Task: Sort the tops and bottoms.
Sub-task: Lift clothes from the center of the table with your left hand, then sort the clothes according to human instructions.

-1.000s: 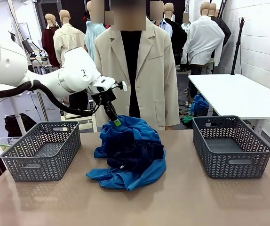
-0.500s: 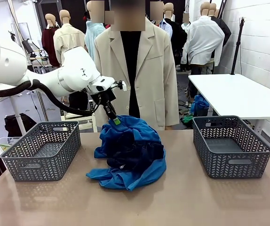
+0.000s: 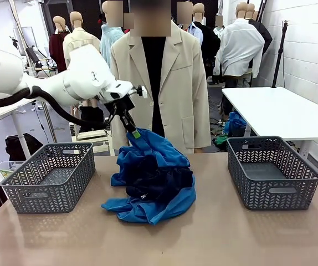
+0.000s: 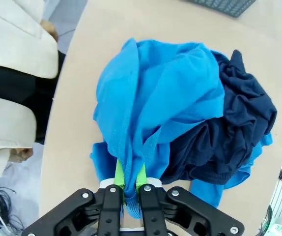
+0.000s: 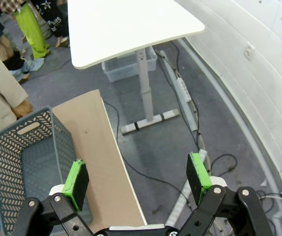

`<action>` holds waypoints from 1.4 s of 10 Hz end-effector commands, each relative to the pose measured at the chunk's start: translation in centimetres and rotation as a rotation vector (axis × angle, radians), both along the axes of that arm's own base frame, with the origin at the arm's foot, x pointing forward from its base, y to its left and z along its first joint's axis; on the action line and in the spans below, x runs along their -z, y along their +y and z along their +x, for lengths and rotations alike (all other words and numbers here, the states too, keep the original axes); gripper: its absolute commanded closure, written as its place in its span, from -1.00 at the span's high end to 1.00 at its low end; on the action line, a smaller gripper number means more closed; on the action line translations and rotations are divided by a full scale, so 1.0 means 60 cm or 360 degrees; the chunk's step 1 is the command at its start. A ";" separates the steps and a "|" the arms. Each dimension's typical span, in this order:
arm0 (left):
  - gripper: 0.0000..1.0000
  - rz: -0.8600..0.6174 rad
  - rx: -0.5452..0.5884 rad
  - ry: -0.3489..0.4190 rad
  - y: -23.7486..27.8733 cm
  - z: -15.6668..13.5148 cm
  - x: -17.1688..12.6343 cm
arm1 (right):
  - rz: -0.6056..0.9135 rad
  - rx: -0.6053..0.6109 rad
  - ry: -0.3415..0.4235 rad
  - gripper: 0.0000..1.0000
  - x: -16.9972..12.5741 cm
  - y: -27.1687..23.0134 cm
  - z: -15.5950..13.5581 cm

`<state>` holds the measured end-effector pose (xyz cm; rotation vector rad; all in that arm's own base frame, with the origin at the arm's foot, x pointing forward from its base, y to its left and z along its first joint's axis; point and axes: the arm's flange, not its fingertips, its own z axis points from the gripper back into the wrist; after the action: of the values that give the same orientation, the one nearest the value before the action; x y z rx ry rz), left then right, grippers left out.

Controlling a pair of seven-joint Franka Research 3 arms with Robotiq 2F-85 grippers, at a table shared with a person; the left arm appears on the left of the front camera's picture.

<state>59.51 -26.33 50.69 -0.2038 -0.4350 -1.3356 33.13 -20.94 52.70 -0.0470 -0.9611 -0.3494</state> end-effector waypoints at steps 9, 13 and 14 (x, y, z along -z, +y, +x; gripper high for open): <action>-1.00 -0.0353 -0.0333 -0.1243 0.017 -0.427 -0.716 | 0.0022 0.0004 0.0009 1.00 0.003 0.002 -0.002; -1.00 -0.0495 -0.0514 -0.1429 -0.025 -0.580 -0.844 | 0.0022 0.0004 0.0009 1.00 0.003 0.002 -0.002; -1.00 -0.0537 -0.0493 -0.1434 -0.029 -0.595 -0.848 | 0.0022 0.0004 0.0009 1.00 0.003 0.002 -0.002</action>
<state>23.59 -27.46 99.97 0.2078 -1.3701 -1.0164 33.10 -20.90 52.78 -0.0468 -0.9604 -0.3482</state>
